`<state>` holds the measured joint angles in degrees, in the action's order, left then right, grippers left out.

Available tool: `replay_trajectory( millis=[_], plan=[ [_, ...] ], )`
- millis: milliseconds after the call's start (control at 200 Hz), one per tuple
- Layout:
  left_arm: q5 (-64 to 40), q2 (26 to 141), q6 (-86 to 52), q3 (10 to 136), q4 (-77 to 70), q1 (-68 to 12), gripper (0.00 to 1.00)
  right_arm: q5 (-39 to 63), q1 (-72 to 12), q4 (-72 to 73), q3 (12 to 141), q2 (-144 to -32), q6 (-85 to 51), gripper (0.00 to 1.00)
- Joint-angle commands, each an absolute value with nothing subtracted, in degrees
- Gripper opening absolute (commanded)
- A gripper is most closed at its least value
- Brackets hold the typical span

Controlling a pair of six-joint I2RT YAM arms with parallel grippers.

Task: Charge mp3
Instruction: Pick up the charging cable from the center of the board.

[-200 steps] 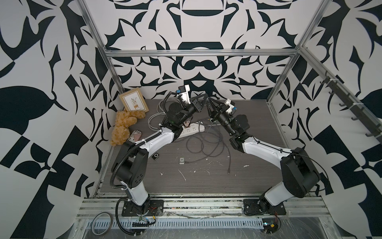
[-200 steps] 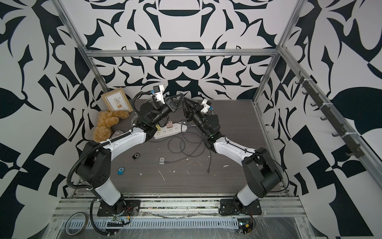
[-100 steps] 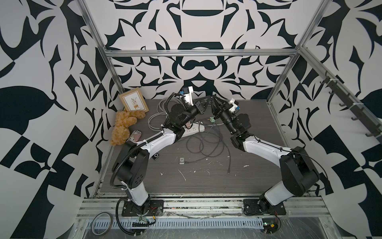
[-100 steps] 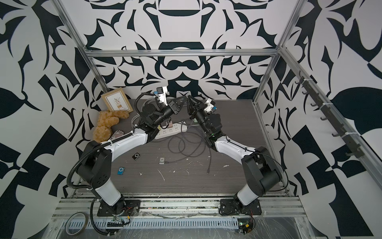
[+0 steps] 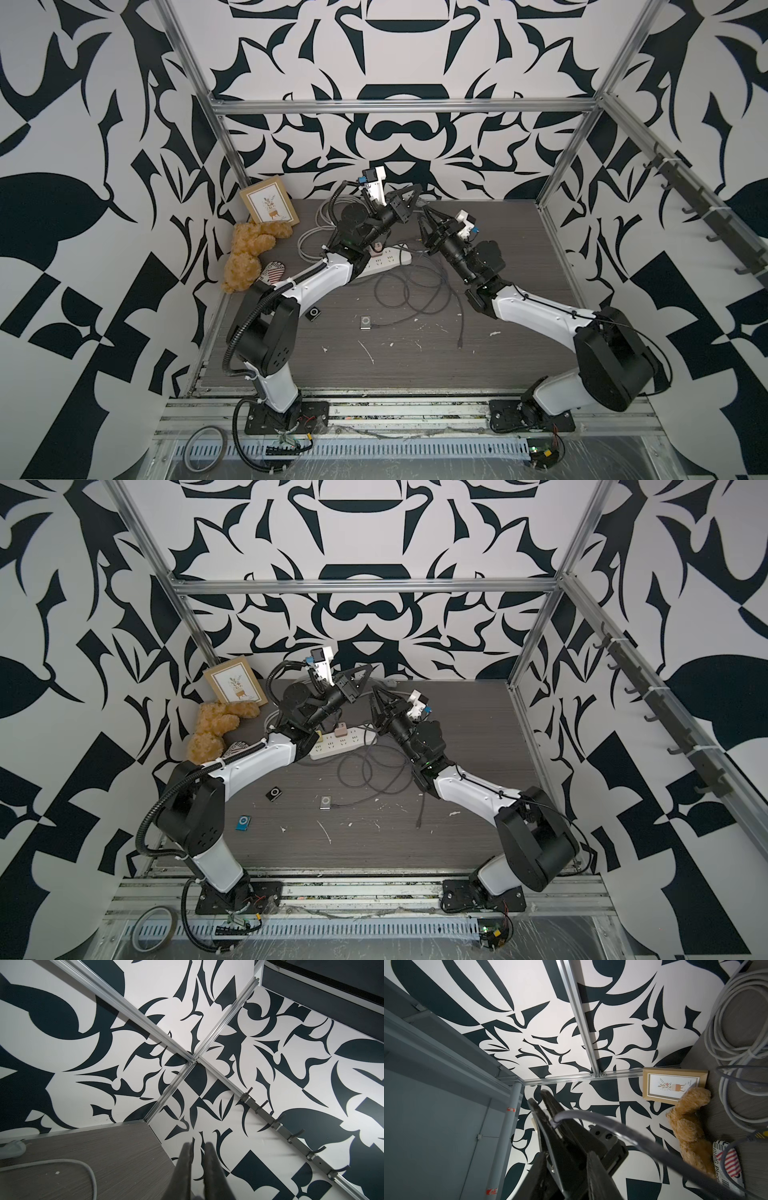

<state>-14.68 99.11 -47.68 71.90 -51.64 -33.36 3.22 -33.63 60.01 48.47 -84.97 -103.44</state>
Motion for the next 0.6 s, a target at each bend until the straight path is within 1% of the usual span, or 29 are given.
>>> replay_trajectory(
  millis=[0, 205, 390, 595],
  plan=[
    [-15.32, 99.60, -47.30, 72.24, -54.72, -33.57, 0.00, 2.56, -33.31, 62.43, 50.35, -85.22, -103.63, 0.36],
    [-15.42, 98.02, -47.29, 68.99, -55.44, -33.88, 0.00, 3.33, -32.03, 63.22, 53.60, -87.69, -103.80, 0.36],
    [-15.55, 97.56, -47.07, 67.95, -54.93, -34.28, 0.00, 3.88, -31.14, 61.72, 54.64, -87.37, -102.77, 0.36],
    [-16.24, 97.82, -47.28, 67.50, -57.53, -34.77, 0.00, 3.64, -30.67, 62.33, 53.81, -88.08, -103.66, 0.36]
  ],
)
